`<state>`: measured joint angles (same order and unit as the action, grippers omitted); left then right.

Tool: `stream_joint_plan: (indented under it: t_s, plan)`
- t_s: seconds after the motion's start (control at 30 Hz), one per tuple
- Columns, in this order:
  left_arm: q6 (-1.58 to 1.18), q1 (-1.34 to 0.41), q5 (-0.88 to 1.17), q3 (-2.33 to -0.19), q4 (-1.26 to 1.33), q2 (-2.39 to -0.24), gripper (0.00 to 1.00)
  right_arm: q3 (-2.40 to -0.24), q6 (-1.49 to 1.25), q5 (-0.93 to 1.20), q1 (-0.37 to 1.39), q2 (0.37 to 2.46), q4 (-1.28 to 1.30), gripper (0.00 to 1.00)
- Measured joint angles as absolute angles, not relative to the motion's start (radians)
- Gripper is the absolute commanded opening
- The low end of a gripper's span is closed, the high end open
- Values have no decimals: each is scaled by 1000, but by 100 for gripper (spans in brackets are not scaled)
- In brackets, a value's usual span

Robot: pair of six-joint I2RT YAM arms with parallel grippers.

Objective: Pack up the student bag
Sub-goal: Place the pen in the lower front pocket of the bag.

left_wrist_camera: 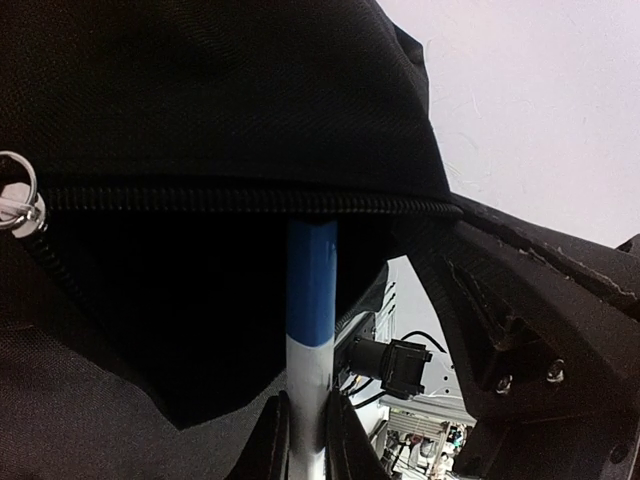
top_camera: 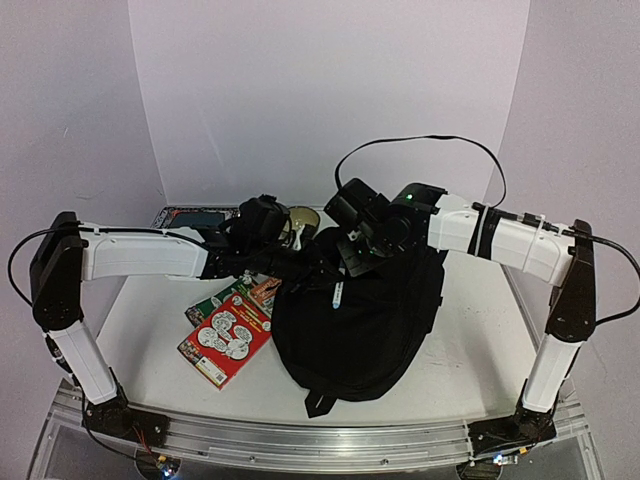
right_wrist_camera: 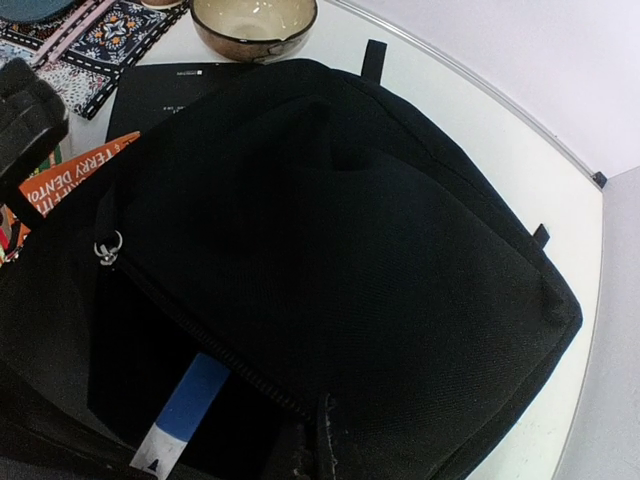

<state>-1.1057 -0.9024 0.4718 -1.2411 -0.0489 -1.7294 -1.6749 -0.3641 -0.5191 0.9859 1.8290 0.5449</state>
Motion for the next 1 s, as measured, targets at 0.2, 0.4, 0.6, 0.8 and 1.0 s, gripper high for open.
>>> stream_joint_plan:
  t_s: [0.2, 0.4, 0.6, 0.8, 1.0]
  plan:
    - [-1129, -904, 437, -1246, -19, -1750, 0, -1670, -370, -486, 986, 1826, 533, 0]
    - [-1183, -902, 351, -1260, 11, -1794, 0, -1639, -396, -443, 986, 1797, 520, 0]
    - [-1256, -897, 241, -1260, 41, -1795, 0, -1595, -431, -389, 982, 1755, 494, 0]
    - [-1325, -900, 151, -1260, 68, -1795, 0, -1562, -470, -329, 979, 1732, 466, 0]
    - [-1365, -907, 102, -1292, 76, -1832, 1, -1548, -499, -274, 976, 1717, 440, 0]
